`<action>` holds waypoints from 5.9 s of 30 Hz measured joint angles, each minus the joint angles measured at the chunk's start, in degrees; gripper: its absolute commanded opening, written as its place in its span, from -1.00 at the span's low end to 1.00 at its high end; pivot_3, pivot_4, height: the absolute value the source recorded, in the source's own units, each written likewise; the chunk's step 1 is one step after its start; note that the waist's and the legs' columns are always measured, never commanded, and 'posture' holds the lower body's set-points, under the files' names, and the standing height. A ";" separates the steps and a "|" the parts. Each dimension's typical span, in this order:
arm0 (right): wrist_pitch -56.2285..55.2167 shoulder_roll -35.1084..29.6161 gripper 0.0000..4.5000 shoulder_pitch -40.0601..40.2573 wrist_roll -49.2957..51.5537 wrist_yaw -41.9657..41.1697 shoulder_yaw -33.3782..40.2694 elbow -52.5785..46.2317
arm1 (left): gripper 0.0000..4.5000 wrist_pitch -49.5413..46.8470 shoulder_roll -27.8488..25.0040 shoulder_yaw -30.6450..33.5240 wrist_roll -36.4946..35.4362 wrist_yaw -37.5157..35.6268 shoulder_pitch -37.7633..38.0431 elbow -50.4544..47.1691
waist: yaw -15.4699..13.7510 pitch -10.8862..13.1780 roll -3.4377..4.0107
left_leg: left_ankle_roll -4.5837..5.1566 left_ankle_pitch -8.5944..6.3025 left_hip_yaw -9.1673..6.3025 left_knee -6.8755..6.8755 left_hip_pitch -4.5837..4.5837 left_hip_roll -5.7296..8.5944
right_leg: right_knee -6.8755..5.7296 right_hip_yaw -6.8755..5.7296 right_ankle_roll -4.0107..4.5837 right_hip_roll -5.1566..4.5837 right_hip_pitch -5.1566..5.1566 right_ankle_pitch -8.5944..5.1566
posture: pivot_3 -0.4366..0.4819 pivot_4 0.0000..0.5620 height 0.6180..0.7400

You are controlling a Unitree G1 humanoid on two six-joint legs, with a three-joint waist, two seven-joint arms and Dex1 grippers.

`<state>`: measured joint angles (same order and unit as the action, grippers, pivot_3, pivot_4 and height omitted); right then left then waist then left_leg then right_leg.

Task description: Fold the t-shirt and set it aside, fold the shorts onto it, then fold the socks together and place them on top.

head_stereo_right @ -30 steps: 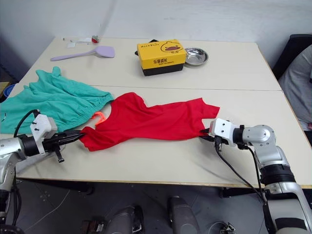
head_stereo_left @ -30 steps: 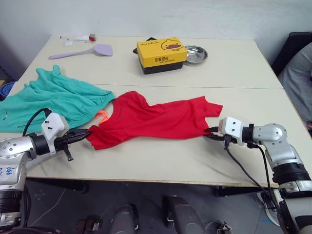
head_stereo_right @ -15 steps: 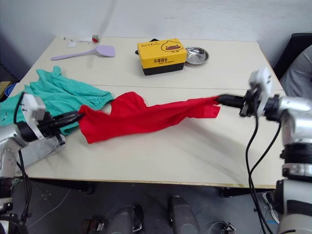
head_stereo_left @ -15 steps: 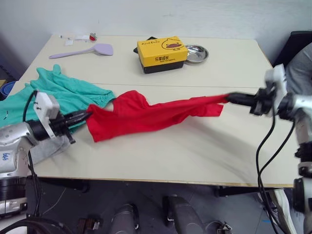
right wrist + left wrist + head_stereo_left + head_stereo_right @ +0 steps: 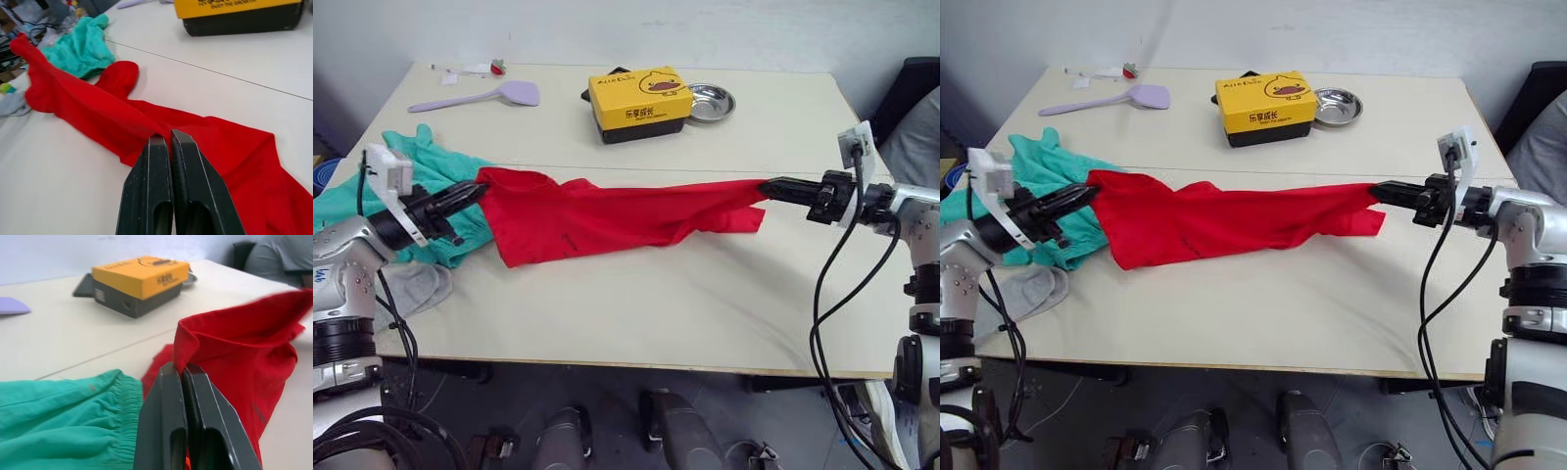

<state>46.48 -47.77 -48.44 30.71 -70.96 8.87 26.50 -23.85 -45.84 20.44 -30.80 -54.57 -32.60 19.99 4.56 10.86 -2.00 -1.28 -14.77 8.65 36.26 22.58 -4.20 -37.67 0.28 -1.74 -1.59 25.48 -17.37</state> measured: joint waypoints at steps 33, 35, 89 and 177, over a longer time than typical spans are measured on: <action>-16.12 -13.51 -0.98 15.20 -4.85 -14.71 -10.11 -18.22 | -1.00 5.13 -2.87 -11.46 6.57 -14.41 0.24 -5.37 | -0.15 0.07 -0.09 | 0.56 0.12 -0.08 0.07 -0.09 0.23 | 0.13 0.04 -0.01 0.07 -0.11 0.19 | -0.05 -0.47 1.00; -25.11 -8.55 -0.98 0.79 -8.91 -9.52 -9.95 -6.51 | -1.00 11.57 0.85 -12.62 11.92 -5.56 -16.80 8.36 | -0.08 0.31 -0.21 | 0.55 0.22 -0.07 0.23 0.21 0.38 | 0.05 0.04 -0.05 0.13 0.13 0.39 | -0.05 -0.47 1.00; -59.70 -11.52 -0.98 54.42 -7.76 -9.70 7.44 -16.04 | -1.00 -1.89 -14.50 -6.60 -4.11 -20.80 47.34 -44.45 | 0.29 0.57 -0.30 | 0.08 -0.61 0.52 0.71 -1.39 -0.38 | -0.19 -0.11 0.30 0.14 -1.12 -0.21 | -0.05 -0.47 1.00; -47.85 8.02 -1.00 29.89 -17.41 8.22 -8.33 -9.68 | -0.99 19.38 15.97 -23.46 19.50 3.39 12.09 -9.41 | -0.19 0.56 -0.35 | 0.42 -0.89 0.67 0.86 -1.24 -0.31 | -0.16 0.03 -0.09 0.12 -1.09 0.00 | -0.05 -0.47 1.00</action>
<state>-1.36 -39.75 -18.55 13.30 -62.74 0.54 16.82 -4.47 -29.86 -3.02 -11.30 -51.18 -20.50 10.57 4.38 11.42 -2.34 -0.87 -15.66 9.32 37.12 21.34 -4.51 -37.83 0.31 -1.83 -1.47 24.39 -17.37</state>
